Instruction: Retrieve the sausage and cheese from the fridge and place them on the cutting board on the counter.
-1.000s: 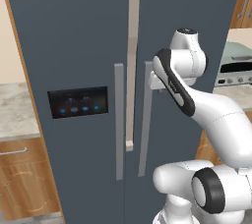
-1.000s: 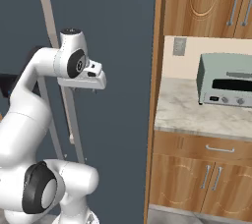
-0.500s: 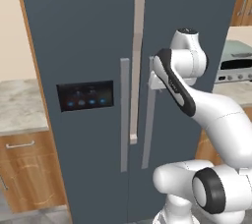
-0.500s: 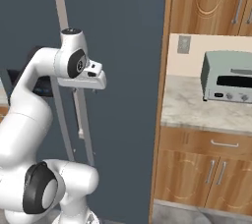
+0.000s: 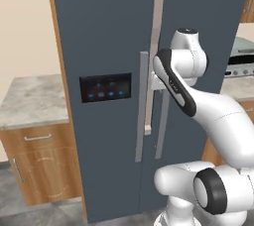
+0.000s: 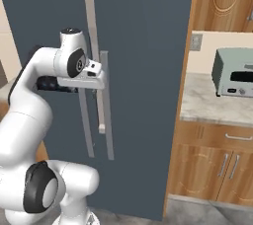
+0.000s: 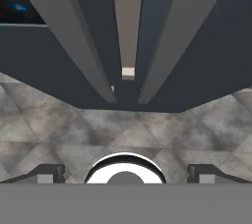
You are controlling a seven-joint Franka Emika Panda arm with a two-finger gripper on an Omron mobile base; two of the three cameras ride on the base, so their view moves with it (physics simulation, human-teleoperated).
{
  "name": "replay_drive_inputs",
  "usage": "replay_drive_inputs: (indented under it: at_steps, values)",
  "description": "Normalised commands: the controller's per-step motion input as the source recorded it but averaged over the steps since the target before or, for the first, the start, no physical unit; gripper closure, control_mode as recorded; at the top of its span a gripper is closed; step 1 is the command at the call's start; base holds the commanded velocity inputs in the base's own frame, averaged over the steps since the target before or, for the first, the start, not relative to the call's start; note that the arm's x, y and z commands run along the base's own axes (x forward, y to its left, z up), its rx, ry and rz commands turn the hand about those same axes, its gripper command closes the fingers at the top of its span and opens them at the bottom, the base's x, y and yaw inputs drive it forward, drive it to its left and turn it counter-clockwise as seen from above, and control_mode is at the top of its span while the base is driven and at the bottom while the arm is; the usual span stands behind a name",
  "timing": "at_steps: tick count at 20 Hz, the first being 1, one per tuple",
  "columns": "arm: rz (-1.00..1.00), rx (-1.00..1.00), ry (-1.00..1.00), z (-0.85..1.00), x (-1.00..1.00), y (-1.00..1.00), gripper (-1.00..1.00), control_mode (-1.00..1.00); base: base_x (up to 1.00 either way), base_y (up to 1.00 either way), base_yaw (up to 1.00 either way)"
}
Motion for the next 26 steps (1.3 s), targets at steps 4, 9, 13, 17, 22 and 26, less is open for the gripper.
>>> replay_drive_inputs:
  at_steps: [4,9,13,17,22,26]
  values:
    - [0.00,0.00,0.00,0.00,0.00,0.00,-1.00,1.00,-0.45,0.07,0.00]
    - [0.00,0.00,0.00,0.00,0.00,0.00,-1.00,1.00,-0.14,0.00,0.00]
    - [0.00,0.00,0.00,0.00,0.00,0.00,-1.00,1.00,-0.35,0.00,0.00]
    - [0.00,0.00,0.00,0.00,0.00,0.00,-1.00,1.00,-0.17,0.00,0.00]
    - [0.00,0.00,0.00,0.00,0.00,0.00,-1.00,1.00,0.00,0.00,0.00]
    - [0.00,0.00,0.00,0.00,0.00,0.00,-1.00,1.00,0.00,0.00,0.00]
